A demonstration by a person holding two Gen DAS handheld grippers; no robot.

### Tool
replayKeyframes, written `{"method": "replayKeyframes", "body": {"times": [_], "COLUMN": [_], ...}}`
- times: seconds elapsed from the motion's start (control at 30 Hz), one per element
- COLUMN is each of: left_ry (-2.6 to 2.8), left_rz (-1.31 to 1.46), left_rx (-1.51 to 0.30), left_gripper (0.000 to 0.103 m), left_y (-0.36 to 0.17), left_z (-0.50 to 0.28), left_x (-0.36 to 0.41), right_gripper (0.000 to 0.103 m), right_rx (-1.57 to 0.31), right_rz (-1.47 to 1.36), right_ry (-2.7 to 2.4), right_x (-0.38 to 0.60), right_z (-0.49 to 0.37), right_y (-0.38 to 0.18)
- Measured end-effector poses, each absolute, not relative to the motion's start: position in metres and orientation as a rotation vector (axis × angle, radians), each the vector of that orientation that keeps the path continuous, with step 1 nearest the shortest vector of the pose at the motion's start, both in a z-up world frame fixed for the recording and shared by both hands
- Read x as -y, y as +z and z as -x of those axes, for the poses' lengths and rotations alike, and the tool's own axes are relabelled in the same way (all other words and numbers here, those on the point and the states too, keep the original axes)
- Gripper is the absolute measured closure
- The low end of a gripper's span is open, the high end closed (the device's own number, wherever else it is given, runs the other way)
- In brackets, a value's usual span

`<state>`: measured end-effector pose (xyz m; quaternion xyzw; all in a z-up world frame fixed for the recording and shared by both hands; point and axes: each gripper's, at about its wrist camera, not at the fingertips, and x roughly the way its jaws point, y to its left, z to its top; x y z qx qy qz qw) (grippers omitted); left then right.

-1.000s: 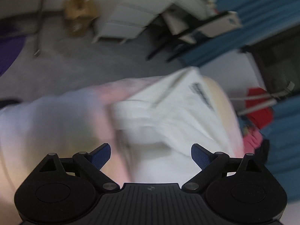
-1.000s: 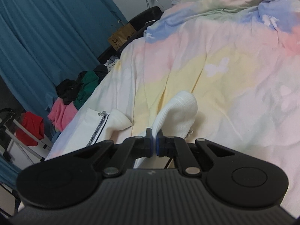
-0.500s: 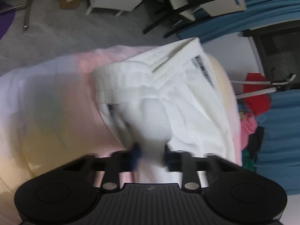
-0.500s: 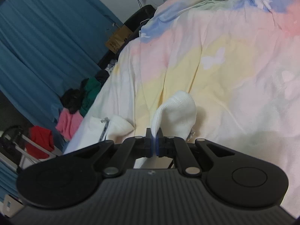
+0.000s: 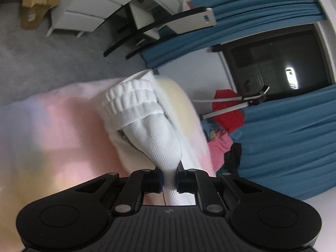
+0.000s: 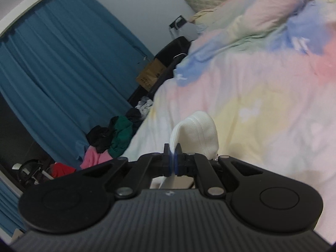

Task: Fold clothes
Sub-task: 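Grasp the waistband with the left tool while the right tool holds the cuff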

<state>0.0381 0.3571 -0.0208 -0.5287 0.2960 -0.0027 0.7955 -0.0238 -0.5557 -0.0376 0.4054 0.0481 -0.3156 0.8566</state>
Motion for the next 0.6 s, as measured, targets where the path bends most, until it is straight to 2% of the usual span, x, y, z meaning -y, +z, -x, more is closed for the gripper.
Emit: {"method": "replayKeyframes", "body": {"times": [0.13, 0.23, 0.5, 0.6], "left_ry": [0.007, 0.04, 0.197, 0.25], "left_rz": [1.125, 1.096, 0.961, 0.916], "left_rx": [-0.601, -0.589, -0.693, -0.76], "left_gripper": [0.092, 0.092, 0.091, 0.091], "left_y": [-0.004, -0.001, -0.053, -0.08], "left_z": [-0.093, -0.152, -0.338, -0.387], "left_x": [-0.348, -0.338, -0.315, -0.306], "right_gripper": [0.098, 0.098, 0.097, 0.097], "right_rx": [-0.115, -0.147, -0.332, -0.409], "right_rz": [-0.771, -0.673, -0.493, -0.47], "right_ry": [-0.652, -0.664, -0.71, -0.727], "right_x": [0.554, 0.555, 0.559, 0.561], "right_z": [-0.025, -0.096, -0.292, -0.337], "right_y": [-0.009, 0.008, -0.037, -0.075]}}
